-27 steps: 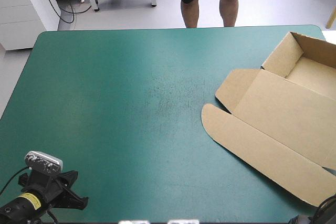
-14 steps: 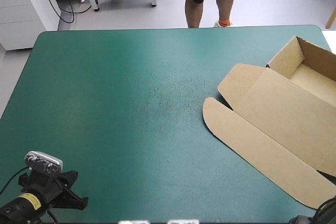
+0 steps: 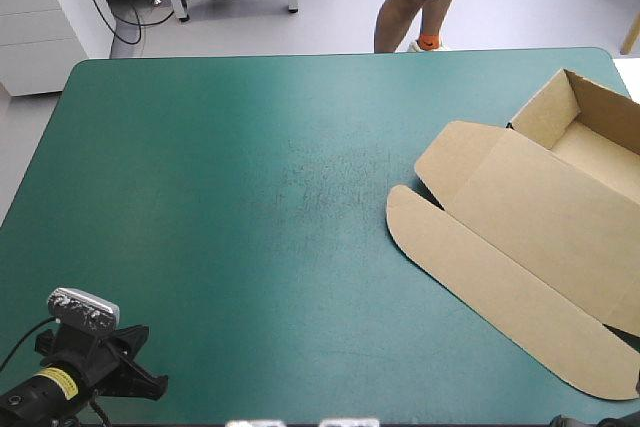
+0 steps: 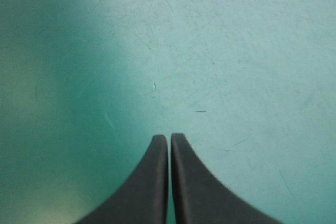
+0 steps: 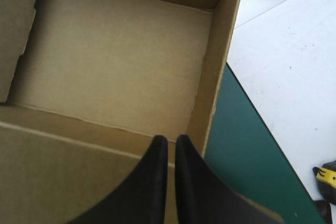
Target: Fold the box
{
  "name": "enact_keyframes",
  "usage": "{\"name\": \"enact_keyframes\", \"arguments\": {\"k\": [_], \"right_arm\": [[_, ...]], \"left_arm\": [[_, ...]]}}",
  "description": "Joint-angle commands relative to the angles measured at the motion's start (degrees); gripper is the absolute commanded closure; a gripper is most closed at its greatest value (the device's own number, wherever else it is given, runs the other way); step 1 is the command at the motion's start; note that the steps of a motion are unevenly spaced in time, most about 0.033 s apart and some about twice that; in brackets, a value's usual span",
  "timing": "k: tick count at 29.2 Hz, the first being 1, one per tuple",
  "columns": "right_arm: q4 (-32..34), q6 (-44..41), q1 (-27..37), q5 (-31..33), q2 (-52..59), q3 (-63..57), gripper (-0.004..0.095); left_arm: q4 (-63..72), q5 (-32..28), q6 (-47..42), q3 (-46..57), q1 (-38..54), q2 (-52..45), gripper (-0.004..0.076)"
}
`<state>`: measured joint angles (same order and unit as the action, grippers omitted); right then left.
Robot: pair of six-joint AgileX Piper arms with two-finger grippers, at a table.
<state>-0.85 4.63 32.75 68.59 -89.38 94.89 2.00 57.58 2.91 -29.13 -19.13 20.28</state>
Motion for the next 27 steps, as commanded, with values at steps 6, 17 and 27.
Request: {"name": "enact_keyframes", "arguments": {"k": [6, 17, 27], "right_arm": [[-4.8, 3.1, -2.8, -2.1, 18.4, -12.4, 0.0920], [-3.6, 4.1, -21.0, -3.2, 42.1, -32.8, 0.0922], [-5.4, 7.1, -24.4, -3.9, 60.4, -52.3, 0.0924]], "left_arm": [[0.8, -2.9, 8.7, -1.2, -0.3, 0.4, 0.0731], [1.2, -2.9, 8.6, -1.2, -0.3, 0.4, 0.0731], [3.9, -3.1, 7.8, -1.3, -0.3, 0.4, 0.0731]]}}
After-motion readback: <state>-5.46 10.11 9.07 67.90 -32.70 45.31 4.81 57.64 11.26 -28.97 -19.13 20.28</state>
